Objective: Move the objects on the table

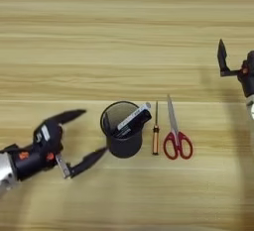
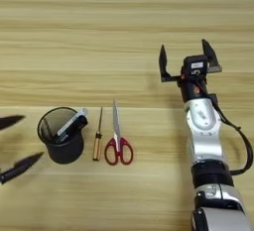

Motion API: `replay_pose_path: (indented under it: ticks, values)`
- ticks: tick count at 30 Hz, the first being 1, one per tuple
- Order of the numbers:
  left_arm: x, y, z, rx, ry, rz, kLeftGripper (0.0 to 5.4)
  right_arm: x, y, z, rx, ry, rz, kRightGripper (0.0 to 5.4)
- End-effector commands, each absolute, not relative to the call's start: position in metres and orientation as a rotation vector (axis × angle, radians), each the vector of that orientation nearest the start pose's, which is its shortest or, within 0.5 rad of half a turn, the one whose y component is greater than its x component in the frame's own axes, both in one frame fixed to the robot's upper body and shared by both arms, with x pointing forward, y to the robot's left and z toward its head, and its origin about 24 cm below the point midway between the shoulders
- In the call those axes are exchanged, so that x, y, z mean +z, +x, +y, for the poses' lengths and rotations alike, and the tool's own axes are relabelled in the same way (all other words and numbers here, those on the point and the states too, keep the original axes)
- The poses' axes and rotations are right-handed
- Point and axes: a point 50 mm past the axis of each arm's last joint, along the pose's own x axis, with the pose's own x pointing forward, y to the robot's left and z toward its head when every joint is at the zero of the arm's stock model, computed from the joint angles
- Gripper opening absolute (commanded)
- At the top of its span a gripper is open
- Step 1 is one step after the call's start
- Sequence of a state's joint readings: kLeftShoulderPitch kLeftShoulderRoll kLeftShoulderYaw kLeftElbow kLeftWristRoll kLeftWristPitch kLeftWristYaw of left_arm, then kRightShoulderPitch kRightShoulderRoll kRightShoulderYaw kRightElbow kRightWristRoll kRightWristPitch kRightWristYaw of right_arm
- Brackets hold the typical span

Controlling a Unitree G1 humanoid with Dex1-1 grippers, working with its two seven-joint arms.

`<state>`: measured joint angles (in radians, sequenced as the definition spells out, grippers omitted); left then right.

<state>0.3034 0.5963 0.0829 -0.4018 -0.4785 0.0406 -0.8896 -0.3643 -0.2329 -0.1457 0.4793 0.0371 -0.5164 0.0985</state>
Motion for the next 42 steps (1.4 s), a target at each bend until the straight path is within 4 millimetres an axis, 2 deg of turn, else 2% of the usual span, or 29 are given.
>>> replay_pose_path:
  ticks: [1, 4, 10, 18, 29, 34, 42]
  values:
    - [0.12, 0.178, 0.194, -0.985, 0.081, -0.134, 5.38, 0.098, 0.314, -0.209, 0.01, -0.199, -0.428, 5.4]
    - [0.13, 0.179, 0.191, -0.967, 0.061, -0.204, 5.38, 0.098, 0.314, -0.209, 0.01, -0.2, -0.43, 5.4]
    - [0.138, 0.191, 0.179, -0.862, -0.006, -0.307, 5.38, 0.098, 0.313, -0.21, 0.012, -0.201, -0.432, 5.4]
    - [0.136, 0.229, 0.168, -0.569, -0.08, -0.381, 5.38, 0.098, 0.311, -0.212, 0.012, -0.202, -0.436, 5.4]
    - [0.127, 0.267, 0.153, -0.334, -0.004, -0.385, 5.38, 0.098, 0.31, -0.215, 0.014, -0.202, -0.437, 5.4]
    - [0.125, 0.288, 0.158, -0.296, 0.07, -0.371, 5.38, 0.099, 0.309, -0.214, 0.025, -0.192, -0.453, 5.4]
    - [0.111, 0.307, 0.167, -0.25, 0.108, -0.345, 5.38, 0.1, 0.304, -0.215, 0.073, -0.172, -0.473, 5.4]
